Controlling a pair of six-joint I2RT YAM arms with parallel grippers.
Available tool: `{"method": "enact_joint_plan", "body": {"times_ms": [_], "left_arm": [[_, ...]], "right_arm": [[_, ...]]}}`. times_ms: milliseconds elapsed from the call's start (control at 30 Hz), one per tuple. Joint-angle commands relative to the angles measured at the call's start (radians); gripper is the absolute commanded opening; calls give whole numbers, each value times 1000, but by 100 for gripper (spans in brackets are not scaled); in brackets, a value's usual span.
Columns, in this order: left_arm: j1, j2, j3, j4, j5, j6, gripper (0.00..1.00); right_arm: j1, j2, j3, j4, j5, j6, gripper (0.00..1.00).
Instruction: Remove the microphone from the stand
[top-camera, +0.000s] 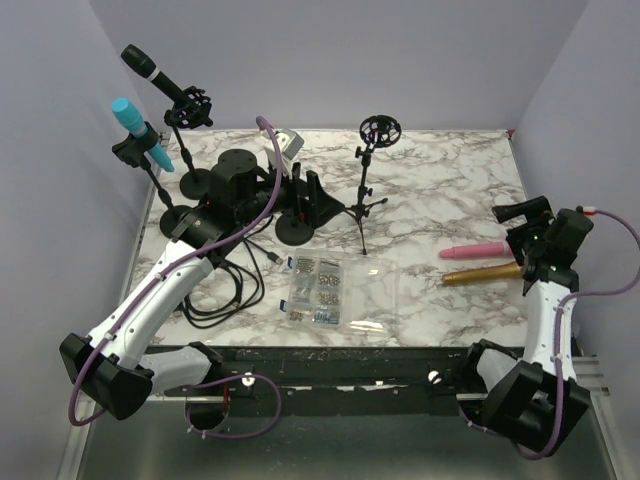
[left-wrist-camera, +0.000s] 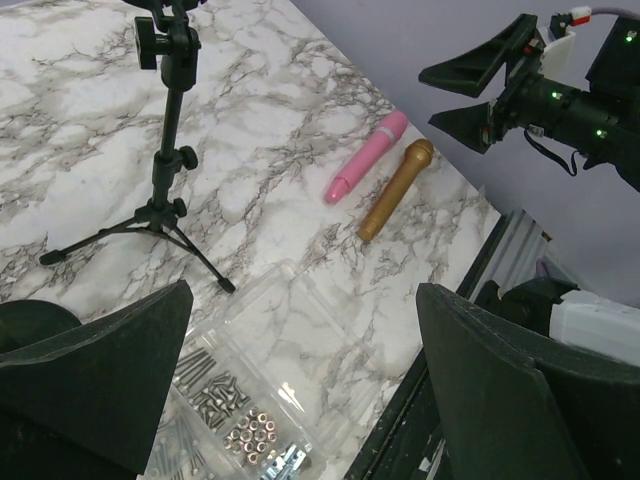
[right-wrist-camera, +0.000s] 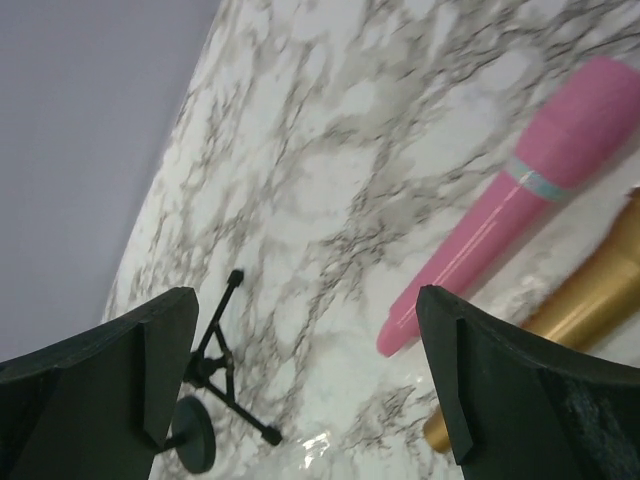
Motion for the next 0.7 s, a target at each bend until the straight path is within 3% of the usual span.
{"method": "enact_joint_plan", "body": {"times_ms": [0,500,667], "left_arm": [[-9,4,-11,18,20,-5,99],[-8,25,-6,5,-6,14,98],[-8,27,1,-3,-17,25,99]], "right_arm": [[148,57,76,20,-20,18,100],[765,477,328,13,111,21,100],[830,579,400,41,16,39,100]]}}
